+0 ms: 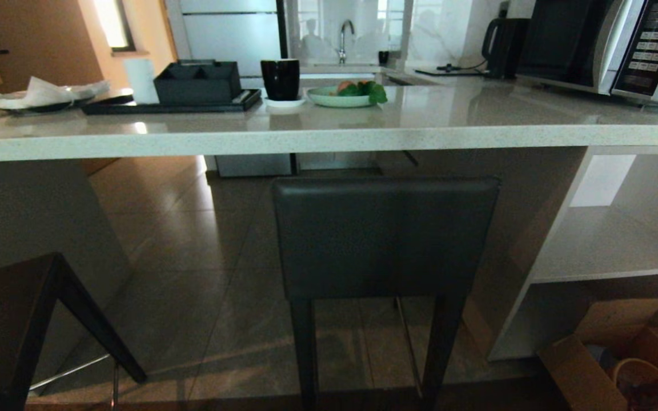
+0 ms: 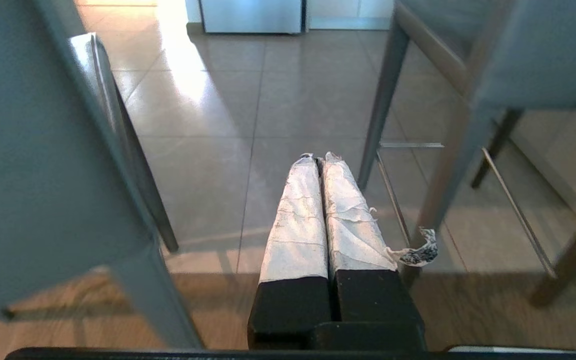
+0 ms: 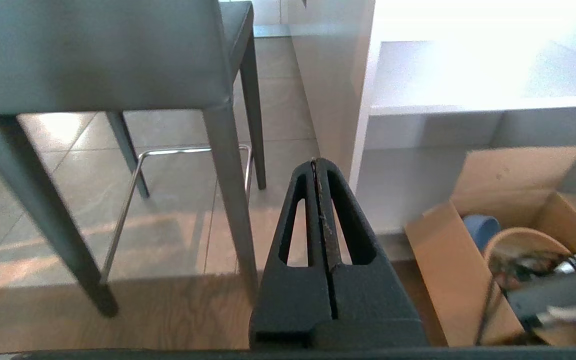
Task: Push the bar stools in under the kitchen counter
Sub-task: Push the gray chair back under the dining table
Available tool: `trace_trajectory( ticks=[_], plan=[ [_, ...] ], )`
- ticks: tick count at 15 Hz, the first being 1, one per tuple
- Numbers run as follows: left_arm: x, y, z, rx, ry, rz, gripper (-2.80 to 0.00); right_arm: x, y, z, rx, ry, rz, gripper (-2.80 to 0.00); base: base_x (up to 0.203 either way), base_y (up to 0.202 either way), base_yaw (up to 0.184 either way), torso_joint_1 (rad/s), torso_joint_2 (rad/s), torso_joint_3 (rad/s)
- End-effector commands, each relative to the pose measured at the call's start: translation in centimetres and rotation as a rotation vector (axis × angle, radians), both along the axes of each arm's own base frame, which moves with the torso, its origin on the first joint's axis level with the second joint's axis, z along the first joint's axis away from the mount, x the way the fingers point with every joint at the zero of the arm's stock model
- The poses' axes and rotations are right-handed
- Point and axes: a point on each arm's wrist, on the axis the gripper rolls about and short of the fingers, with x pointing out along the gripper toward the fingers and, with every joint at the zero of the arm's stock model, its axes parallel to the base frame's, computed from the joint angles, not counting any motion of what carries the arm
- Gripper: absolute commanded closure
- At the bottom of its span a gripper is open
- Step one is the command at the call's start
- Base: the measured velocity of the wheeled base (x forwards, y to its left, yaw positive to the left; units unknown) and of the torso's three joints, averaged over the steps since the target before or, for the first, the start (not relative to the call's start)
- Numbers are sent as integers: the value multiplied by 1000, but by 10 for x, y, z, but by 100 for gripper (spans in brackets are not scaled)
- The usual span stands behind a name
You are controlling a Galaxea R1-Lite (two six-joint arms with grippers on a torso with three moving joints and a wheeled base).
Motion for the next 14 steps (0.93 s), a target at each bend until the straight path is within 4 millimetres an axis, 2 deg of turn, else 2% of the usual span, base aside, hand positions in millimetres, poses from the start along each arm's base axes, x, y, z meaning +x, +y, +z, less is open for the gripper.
trace_trajectory(
  ticks=[1, 14],
  plan=[
    [0, 0, 0, -1, 3, 1, 0, 0, 0, 0, 0, 3, 0, 0, -196, 0, -3, 4, 2, 4],
    [0, 0, 0, -1, 3, 1, 0, 0, 0, 0, 6, 3, -1, 0, -196, 0, -2, 4, 2, 4]
  ],
)
